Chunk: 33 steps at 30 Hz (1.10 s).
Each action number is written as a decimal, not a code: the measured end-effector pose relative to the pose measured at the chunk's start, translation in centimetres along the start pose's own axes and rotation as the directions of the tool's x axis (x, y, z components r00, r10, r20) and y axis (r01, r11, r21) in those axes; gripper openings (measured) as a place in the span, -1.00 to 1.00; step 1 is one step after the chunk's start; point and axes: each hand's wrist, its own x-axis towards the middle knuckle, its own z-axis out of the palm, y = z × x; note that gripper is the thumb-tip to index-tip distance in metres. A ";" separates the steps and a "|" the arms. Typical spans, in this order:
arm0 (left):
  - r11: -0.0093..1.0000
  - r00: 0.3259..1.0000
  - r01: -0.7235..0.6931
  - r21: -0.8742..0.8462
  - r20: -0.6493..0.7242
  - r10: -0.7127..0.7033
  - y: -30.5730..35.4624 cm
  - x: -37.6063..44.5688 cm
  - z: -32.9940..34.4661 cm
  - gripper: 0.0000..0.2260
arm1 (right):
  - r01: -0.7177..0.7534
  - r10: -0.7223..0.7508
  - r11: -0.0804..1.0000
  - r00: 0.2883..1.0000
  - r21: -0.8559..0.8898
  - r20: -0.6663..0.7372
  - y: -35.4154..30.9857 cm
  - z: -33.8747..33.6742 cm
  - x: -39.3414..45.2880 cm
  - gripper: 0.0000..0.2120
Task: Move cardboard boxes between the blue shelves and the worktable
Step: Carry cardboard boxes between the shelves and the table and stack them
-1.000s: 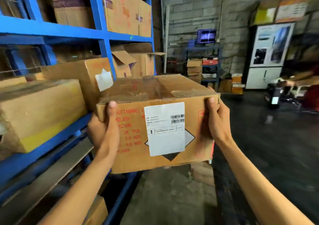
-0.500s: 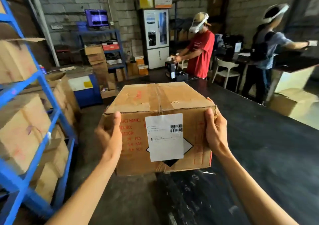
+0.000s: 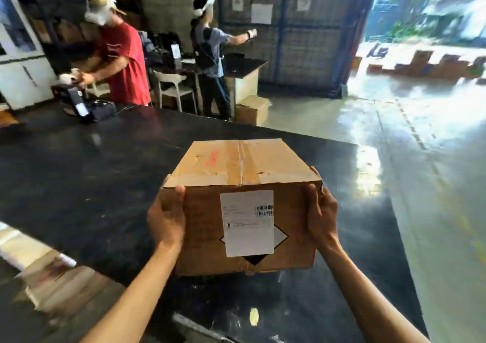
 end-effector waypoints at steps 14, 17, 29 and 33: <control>0.993 0.852 0.041 -0.108 0.523 0.022 -5.6 -5.0 17.1 0.04 | -0.103 0.025 0.984 0.886 -0.143 -0.463 7.1 -14.3 -3.6 -0.11; 0.997 0.811 0.025 -0.066 0.584 0.018 -7.0 -6.0 18.8 0.06 | -0.154 0.049 0.973 0.868 -0.174 -0.494 8.6 -15.3 -3.6 -0.13; 0.992 0.638 -0.026 0.120 0.767 -0.076 -12.4 -8.4 21.2 -0.07 | -0.332 0.205 0.918 0.865 -0.217 -0.459 16.0 -19.0 -5.4 -0.13; 0.980 0.633 0.034 0.198 0.754 -0.174 -13.5 -9.3 20.9 0.00 | -0.393 0.281 0.894 0.865 -0.215 -0.415 16.8 -19.6 -6.5 -0.05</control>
